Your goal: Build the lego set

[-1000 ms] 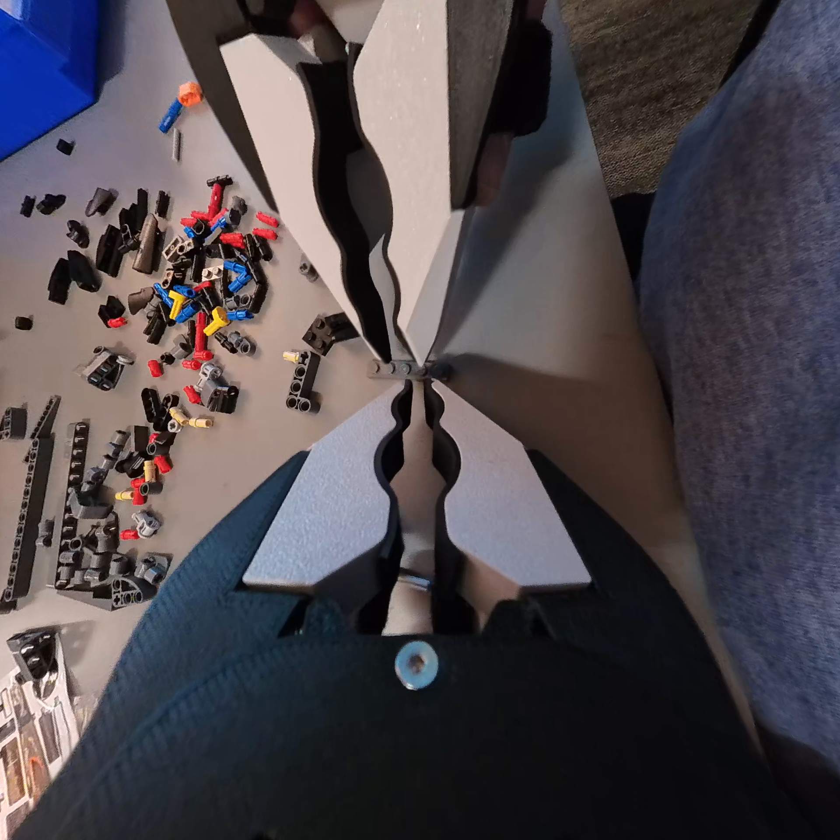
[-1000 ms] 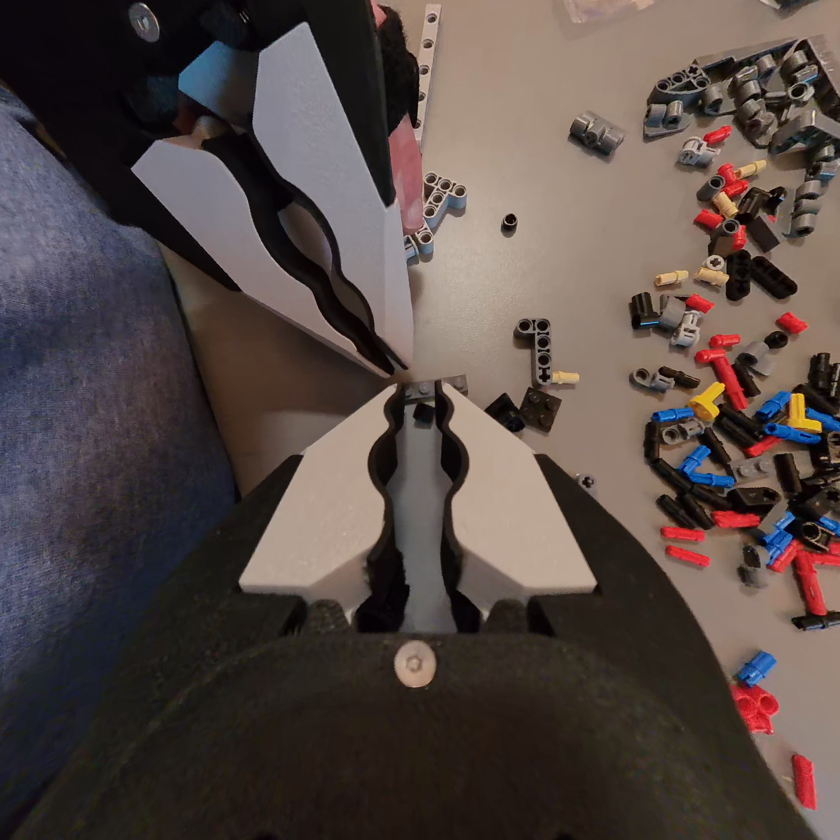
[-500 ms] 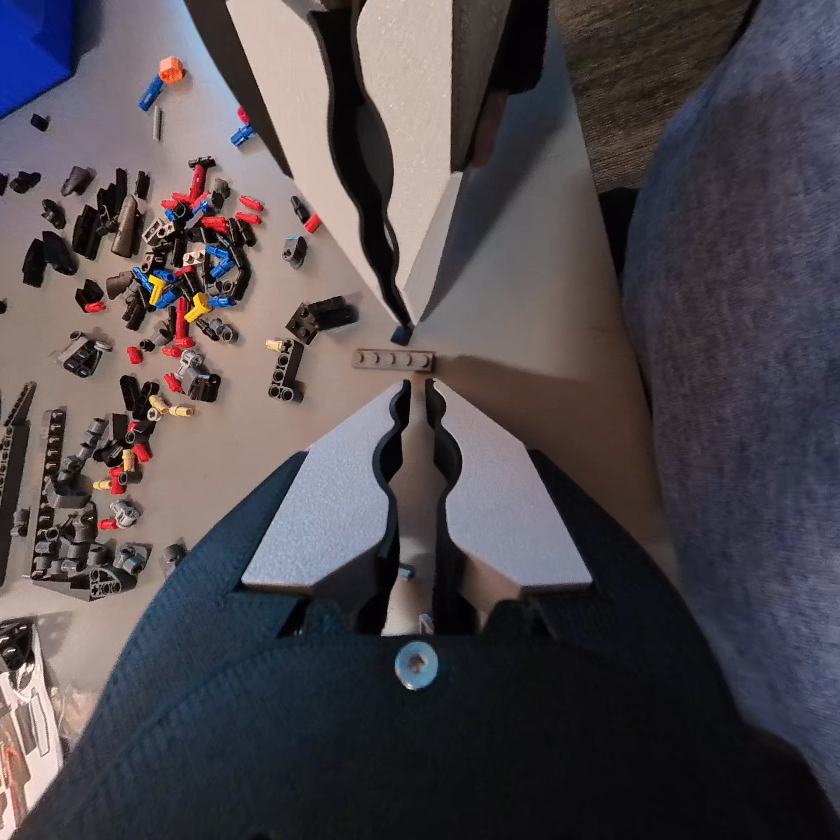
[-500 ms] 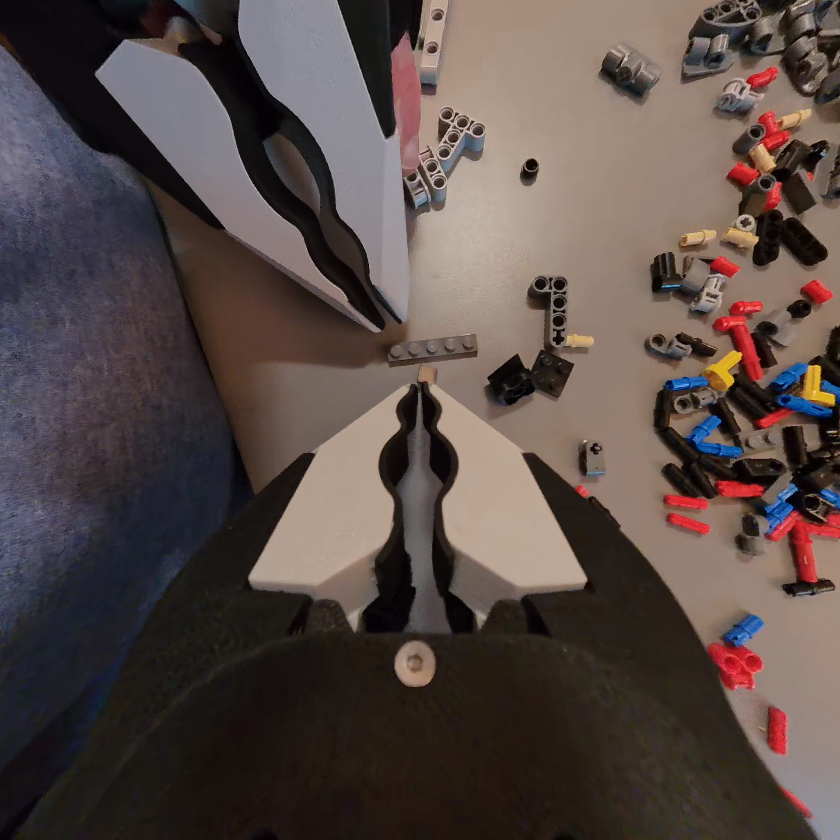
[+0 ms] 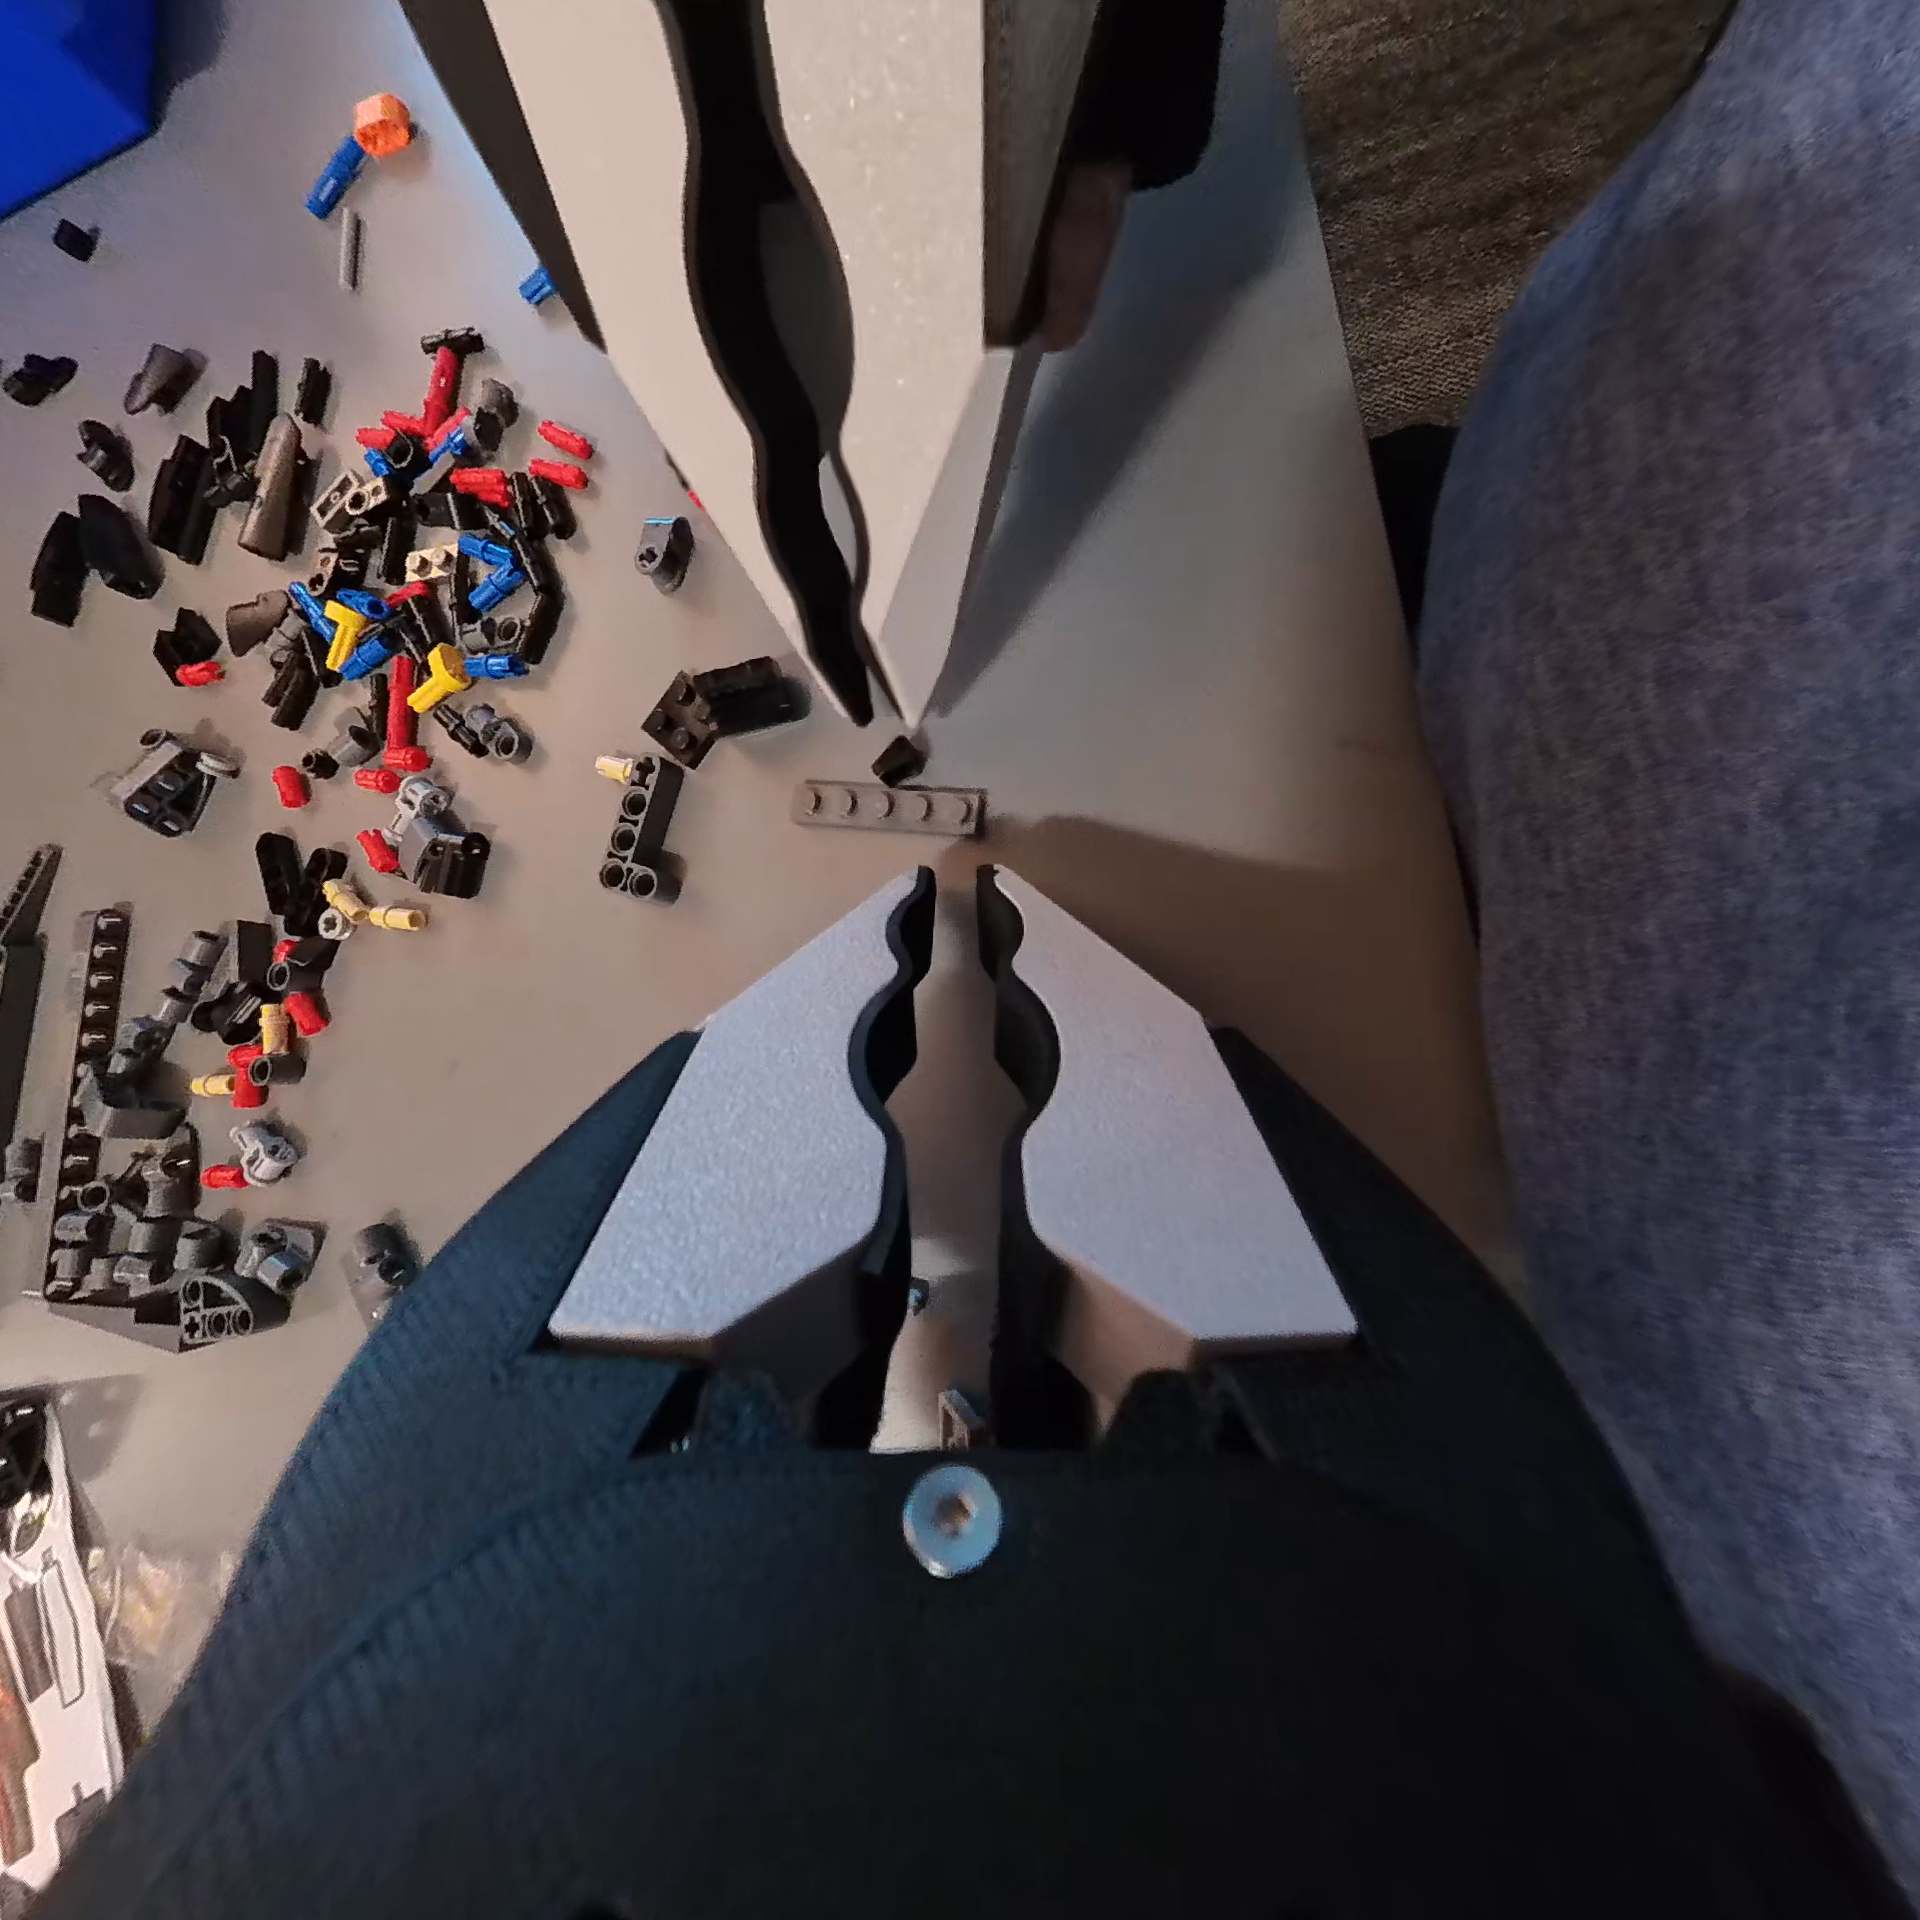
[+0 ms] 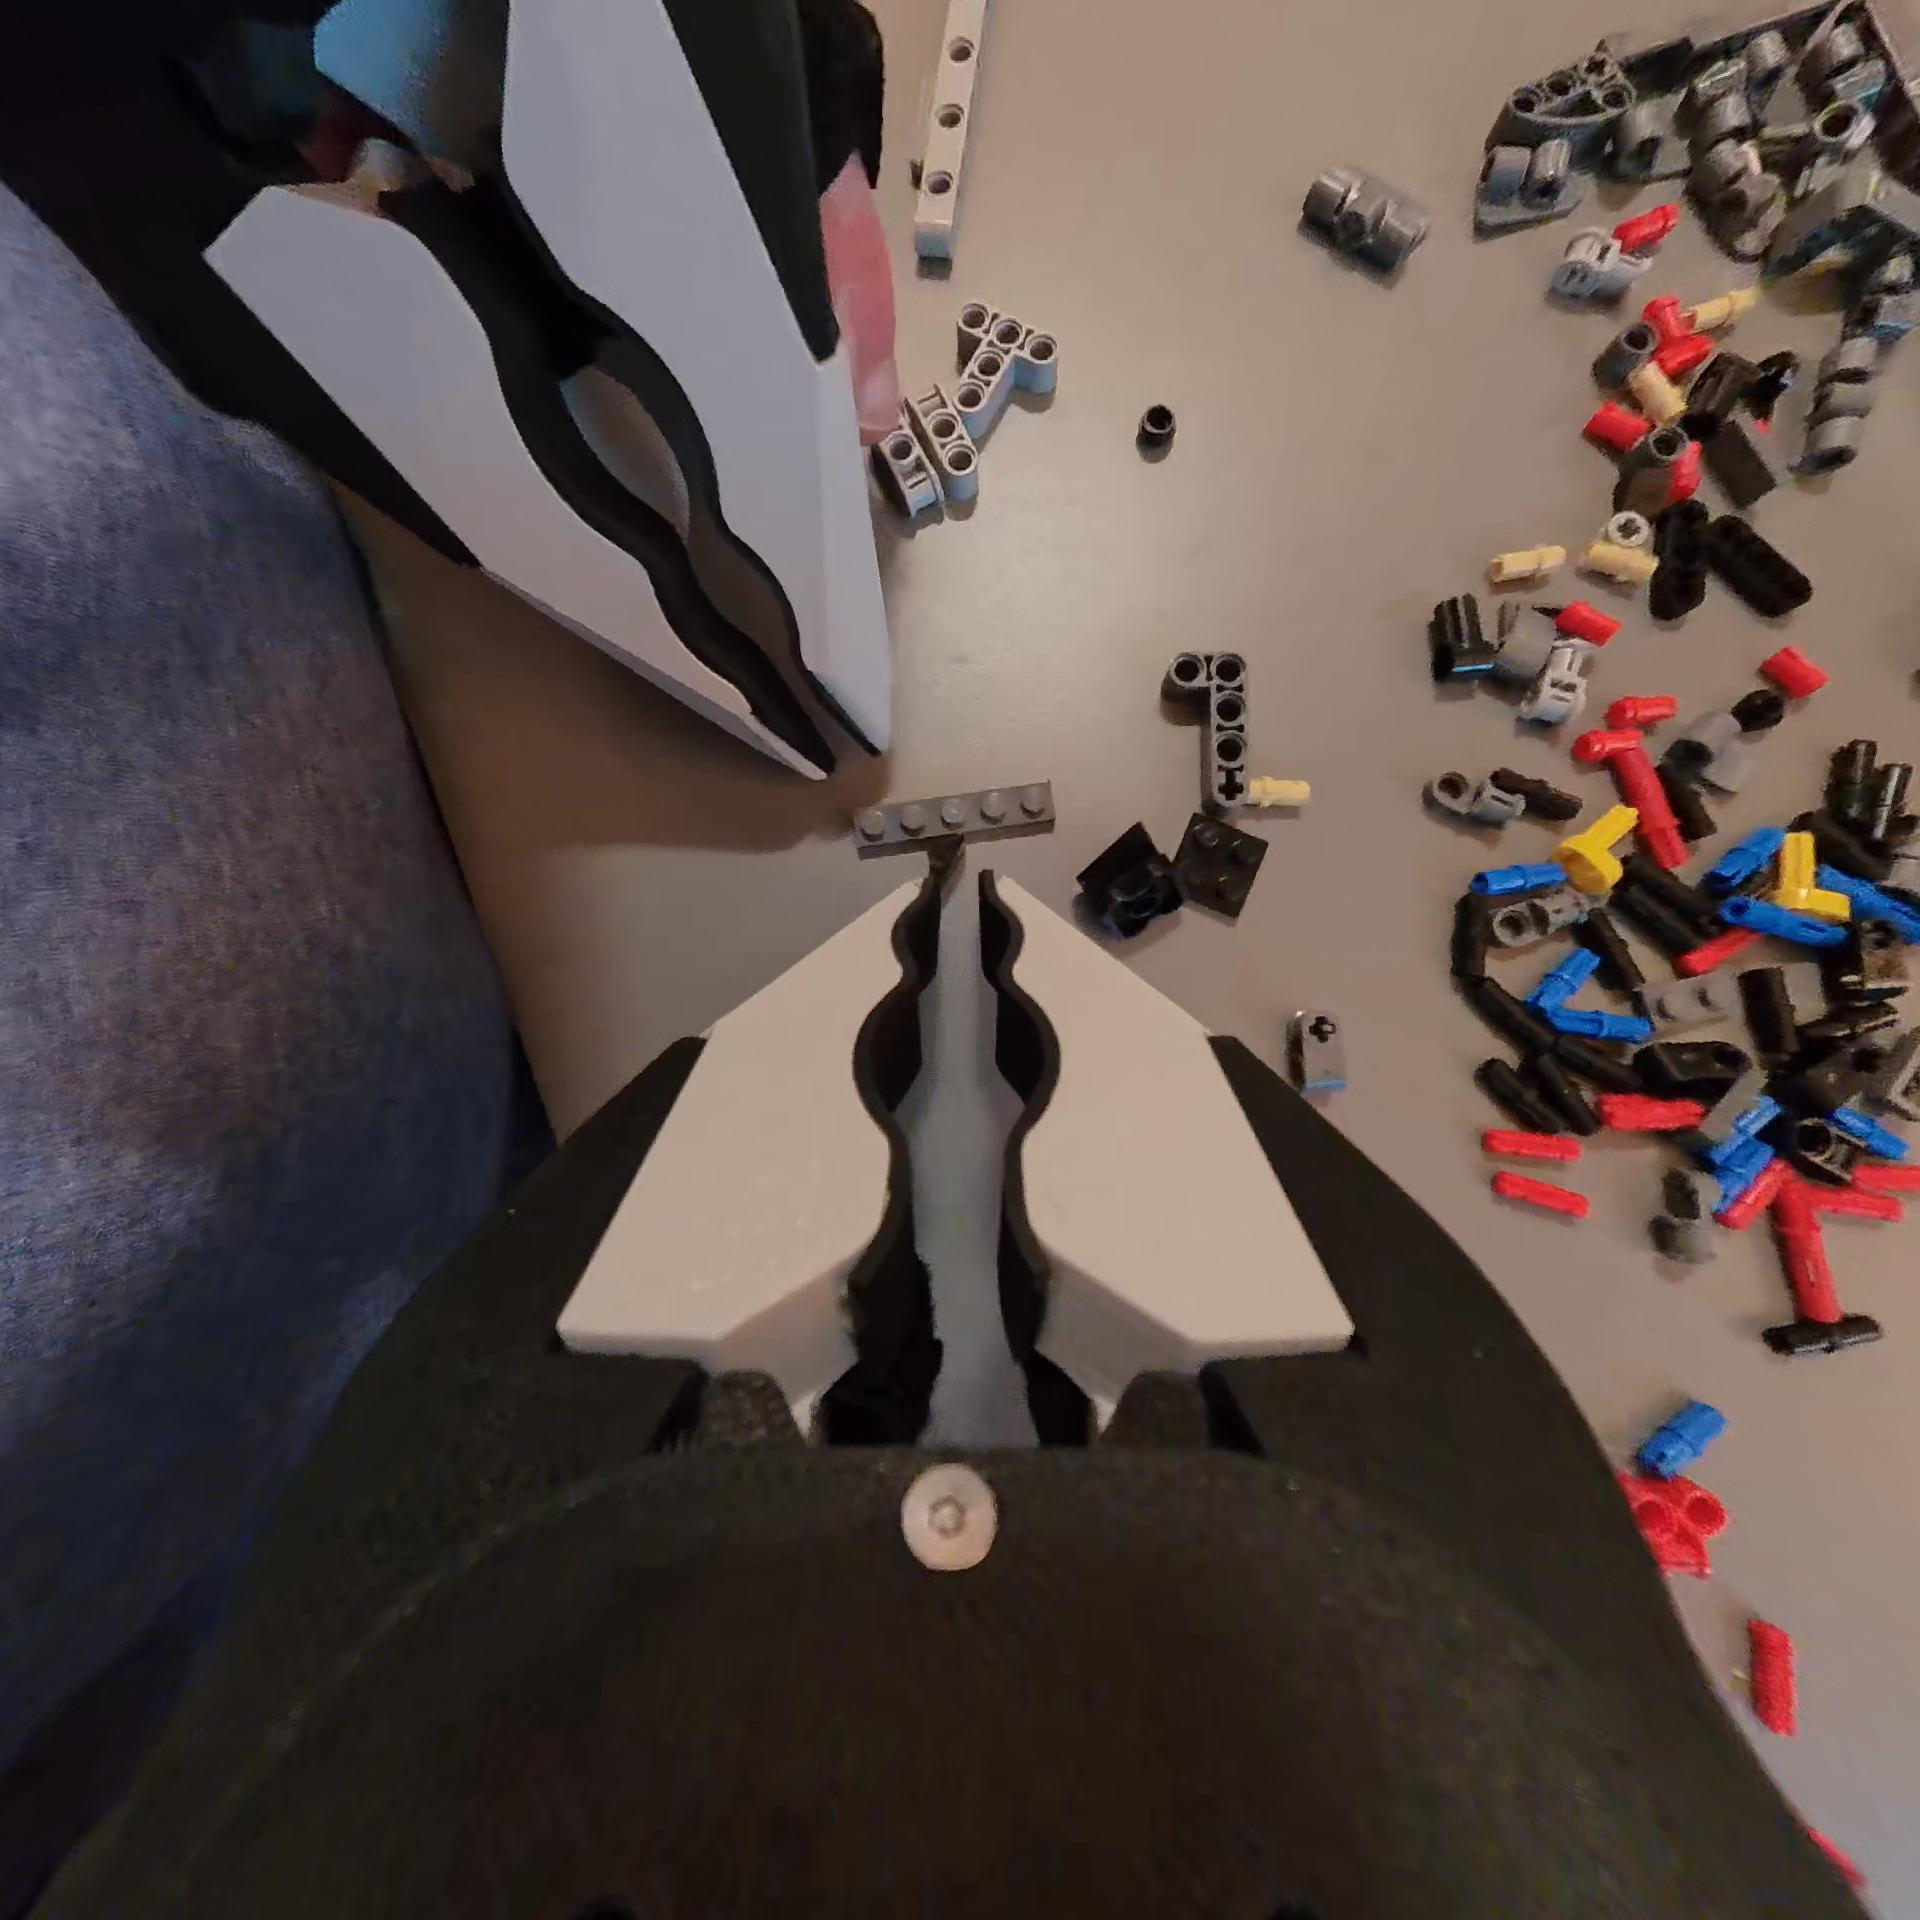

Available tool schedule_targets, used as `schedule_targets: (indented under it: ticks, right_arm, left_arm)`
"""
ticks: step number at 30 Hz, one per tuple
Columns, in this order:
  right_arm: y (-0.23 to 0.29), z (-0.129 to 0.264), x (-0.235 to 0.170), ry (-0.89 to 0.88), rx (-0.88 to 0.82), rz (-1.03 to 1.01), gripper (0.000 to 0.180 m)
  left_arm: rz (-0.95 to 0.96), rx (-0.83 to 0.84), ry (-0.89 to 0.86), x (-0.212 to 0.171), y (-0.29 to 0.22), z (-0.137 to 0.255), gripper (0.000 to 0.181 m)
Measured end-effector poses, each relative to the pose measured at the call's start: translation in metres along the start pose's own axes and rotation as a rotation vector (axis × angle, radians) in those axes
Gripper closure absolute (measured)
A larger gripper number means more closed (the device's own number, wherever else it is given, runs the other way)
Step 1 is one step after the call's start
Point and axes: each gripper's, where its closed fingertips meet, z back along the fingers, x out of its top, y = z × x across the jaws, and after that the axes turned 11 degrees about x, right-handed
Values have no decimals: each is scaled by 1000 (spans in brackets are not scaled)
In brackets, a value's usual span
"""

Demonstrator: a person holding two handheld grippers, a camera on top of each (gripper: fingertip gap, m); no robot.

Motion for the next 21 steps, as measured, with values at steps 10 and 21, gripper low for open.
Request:
schedule_targets:
  ticks: [10,21]
  right_arm:
    - [5,-11,5,-10,-12,36,178]
    - [9,7,26,-224,92,-96,178]
  left_arm:
    - [7,4,2,0,-2,0,174]
    - [90,102,-109,20,17,7,163]
